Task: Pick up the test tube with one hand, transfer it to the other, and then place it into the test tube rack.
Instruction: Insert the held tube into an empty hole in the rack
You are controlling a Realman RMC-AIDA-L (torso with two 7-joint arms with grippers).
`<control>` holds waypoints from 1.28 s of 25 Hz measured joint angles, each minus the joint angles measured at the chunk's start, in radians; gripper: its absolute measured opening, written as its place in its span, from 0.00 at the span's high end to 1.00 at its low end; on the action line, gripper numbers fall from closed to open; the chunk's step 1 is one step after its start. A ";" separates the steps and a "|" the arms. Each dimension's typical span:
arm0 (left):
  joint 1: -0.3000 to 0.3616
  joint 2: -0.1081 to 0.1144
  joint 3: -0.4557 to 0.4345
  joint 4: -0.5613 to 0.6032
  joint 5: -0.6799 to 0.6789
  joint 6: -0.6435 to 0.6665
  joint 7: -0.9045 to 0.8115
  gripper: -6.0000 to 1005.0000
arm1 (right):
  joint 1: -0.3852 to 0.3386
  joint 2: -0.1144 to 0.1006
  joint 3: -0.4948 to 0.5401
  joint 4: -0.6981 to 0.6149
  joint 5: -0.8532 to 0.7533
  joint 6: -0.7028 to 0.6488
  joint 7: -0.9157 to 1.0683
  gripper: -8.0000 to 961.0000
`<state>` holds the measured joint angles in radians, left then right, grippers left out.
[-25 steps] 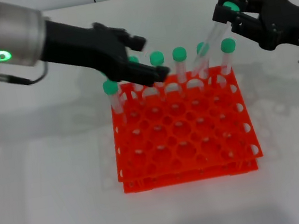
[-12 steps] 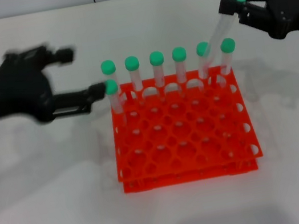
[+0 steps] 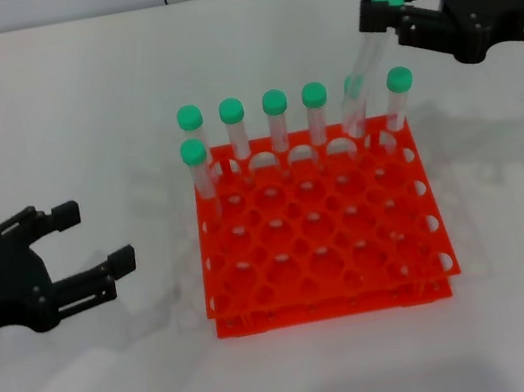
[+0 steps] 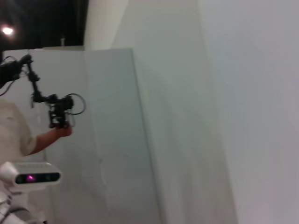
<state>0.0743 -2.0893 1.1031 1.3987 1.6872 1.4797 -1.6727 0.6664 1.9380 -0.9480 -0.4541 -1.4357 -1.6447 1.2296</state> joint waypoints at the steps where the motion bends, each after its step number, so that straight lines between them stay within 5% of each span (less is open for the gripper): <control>1: 0.001 0.000 0.000 -0.026 -0.006 -0.001 0.024 0.12 | 0.004 0.000 -0.006 0.000 0.000 0.000 0.003 0.72; 12: -0.025 0.005 -0.073 -0.272 -0.063 -0.002 0.281 0.12 | 0.039 0.077 -0.047 -0.024 -0.010 0.130 -0.012 0.72; 32: -0.047 0.004 -0.108 -0.332 -0.024 -0.008 0.319 0.12 | 0.088 0.090 -0.334 -0.018 0.142 0.276 -0.019 0.72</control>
<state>0.0277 -2.0851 0.9955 1.0664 1.6632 1.4721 -1.3537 0.7541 2.0281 -1.2825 -0.4723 -1.2940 -1.3689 1.2110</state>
